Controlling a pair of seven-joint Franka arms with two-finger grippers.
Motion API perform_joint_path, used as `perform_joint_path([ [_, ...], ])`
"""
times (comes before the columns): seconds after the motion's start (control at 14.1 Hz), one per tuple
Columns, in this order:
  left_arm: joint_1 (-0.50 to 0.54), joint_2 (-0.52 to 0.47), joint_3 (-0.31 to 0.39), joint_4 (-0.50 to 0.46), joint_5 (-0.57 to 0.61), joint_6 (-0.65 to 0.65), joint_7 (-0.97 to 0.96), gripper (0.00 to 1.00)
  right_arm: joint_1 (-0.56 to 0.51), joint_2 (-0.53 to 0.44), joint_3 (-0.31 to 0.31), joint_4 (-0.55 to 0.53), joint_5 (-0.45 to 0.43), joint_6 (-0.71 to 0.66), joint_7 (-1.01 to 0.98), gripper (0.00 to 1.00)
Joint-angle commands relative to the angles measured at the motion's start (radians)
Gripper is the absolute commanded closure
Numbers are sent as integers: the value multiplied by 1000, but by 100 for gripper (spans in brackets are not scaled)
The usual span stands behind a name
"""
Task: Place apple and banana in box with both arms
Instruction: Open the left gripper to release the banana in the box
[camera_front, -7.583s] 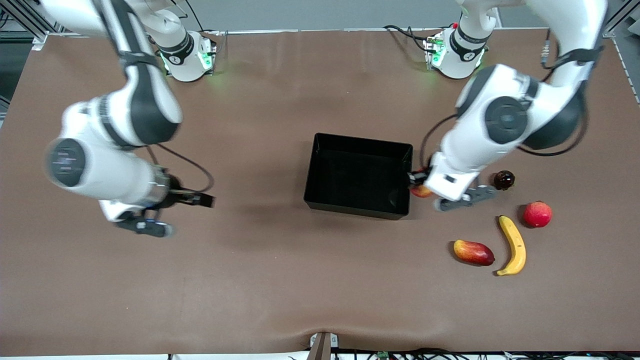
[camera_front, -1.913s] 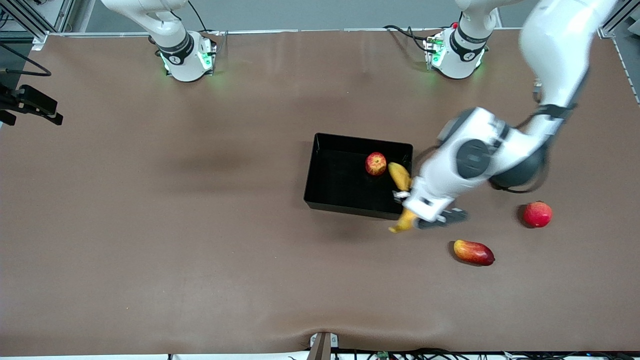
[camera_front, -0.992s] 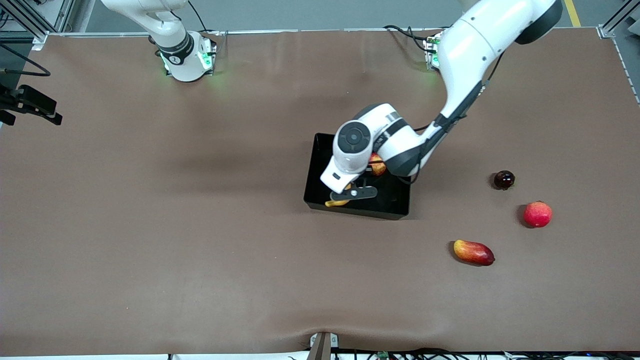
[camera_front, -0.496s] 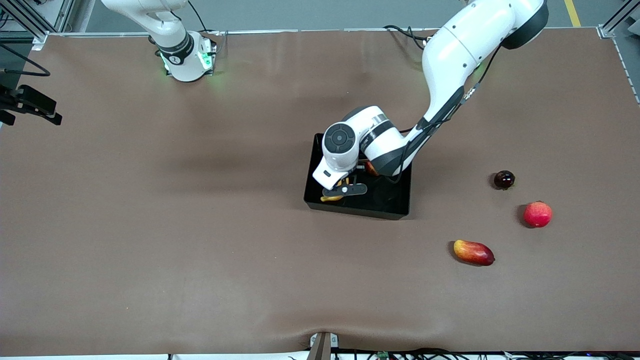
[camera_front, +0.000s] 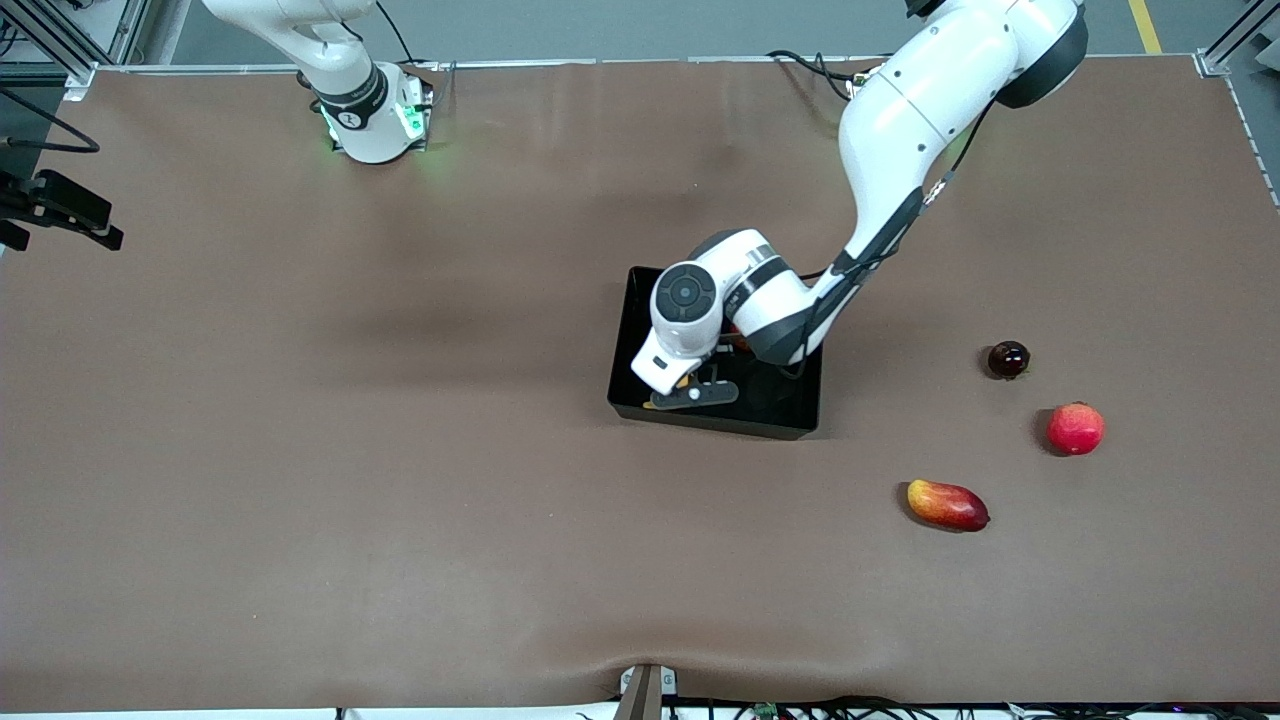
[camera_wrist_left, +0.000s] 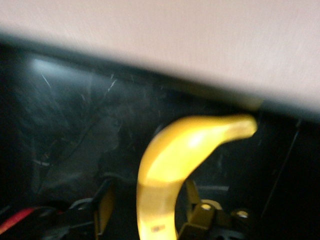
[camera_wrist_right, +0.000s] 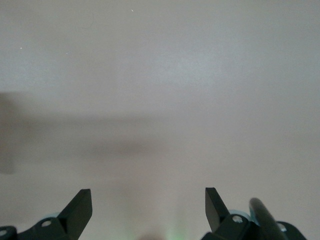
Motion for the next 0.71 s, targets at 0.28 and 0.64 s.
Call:
perform_joint_path([
  [0.28, 216, -284, -5, 34, -35, -213, 284, 0, -9, -23, 1, -16, 20, 1, -5, 0],
  [0.64, 358, -399, -5, 36, -69, -296, 502, 0, -11, -24, 1, -16, 20, 1, -5, 0],
])
